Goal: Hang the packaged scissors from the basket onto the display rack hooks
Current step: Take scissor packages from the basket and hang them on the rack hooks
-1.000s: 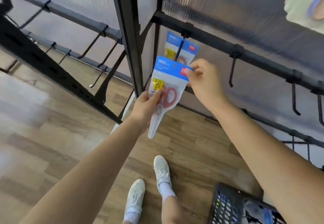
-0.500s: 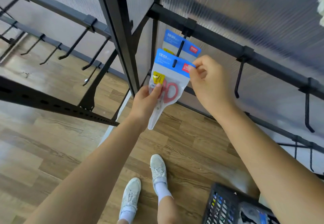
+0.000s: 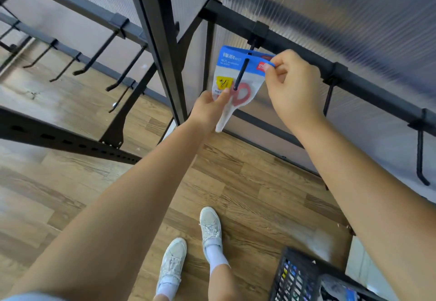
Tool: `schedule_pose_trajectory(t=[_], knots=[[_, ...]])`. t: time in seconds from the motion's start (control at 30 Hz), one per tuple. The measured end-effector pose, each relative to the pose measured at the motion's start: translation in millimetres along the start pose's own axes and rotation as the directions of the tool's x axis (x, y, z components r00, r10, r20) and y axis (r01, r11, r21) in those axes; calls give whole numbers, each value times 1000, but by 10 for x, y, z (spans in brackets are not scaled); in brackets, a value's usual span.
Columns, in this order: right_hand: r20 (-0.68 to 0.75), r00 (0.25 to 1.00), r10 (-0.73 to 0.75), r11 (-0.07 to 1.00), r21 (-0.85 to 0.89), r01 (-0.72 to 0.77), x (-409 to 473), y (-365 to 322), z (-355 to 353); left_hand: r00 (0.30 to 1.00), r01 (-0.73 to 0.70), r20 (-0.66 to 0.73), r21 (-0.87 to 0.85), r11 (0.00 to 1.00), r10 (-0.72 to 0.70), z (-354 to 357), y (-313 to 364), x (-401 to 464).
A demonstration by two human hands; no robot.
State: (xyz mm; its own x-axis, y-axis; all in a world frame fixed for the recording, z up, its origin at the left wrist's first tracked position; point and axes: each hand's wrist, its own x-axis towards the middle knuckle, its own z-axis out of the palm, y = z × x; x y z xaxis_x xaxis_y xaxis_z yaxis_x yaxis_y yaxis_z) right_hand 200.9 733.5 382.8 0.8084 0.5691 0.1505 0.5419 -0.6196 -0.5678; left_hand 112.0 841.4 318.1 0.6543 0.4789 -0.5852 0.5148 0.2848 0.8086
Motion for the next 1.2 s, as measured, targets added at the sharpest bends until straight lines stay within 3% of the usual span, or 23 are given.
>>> schedule_pose_trajectory(t=[0.13, 0.23, 0.37, 0.43, 0.6, 0.73, 0.8, 0.93, 1.03, 1.2], knots=[[43, 999, -27, 992, -122, 32, -100, -31, -52, 997, -8, -78, 173, 985, 22, -5, 50, -47], [98, 994, -50, 963, -259, 74, -335, -114, -111, 995, -78, -33, 392, 917, 99, -47, 4, -203], [117, 991, -69, 883, -455, 115, -875, -208, -172, 962, -248, 118, 749, 615, 245, -62, -64, -700], [120, 993, -20, 854, -513, 80, -1196, -231, -224, 925, -357, 240, 816, 455, 295, -22, -64, -1028], [98, 987, 129, 808, -588, -47, -2081, -286, -624, 765, -609, 544, 784, 115, 345, 304, -94, -1774], [32, 937, 347, 763, -591, -263, -2860, -170, -939, 649, -709, 718, 690, -143, 250, 774, -284, -2322], [-26, 892, 450, 719, -581, -380, -3291, -34, -1076, 592, -747, 785, 619, -241, 181, 1058, -438, -2598], [-188, 752, 632, 610, -478, -632, -4202, 286, -1292, 455, -835, 890, 439, -331, 32, 1666, -814, -3129], [-288, 586, 758, 498, -325, -804, -4915, 500, -1415, 337, -898, 935, 285, -335, -109, 2084, -1147, -3539], [-267, 267, 926, 220, -194, -956, -6153, 754, -1520, 192, -897, 929, 35, -440, -317, 2744, -1909, -4076]])
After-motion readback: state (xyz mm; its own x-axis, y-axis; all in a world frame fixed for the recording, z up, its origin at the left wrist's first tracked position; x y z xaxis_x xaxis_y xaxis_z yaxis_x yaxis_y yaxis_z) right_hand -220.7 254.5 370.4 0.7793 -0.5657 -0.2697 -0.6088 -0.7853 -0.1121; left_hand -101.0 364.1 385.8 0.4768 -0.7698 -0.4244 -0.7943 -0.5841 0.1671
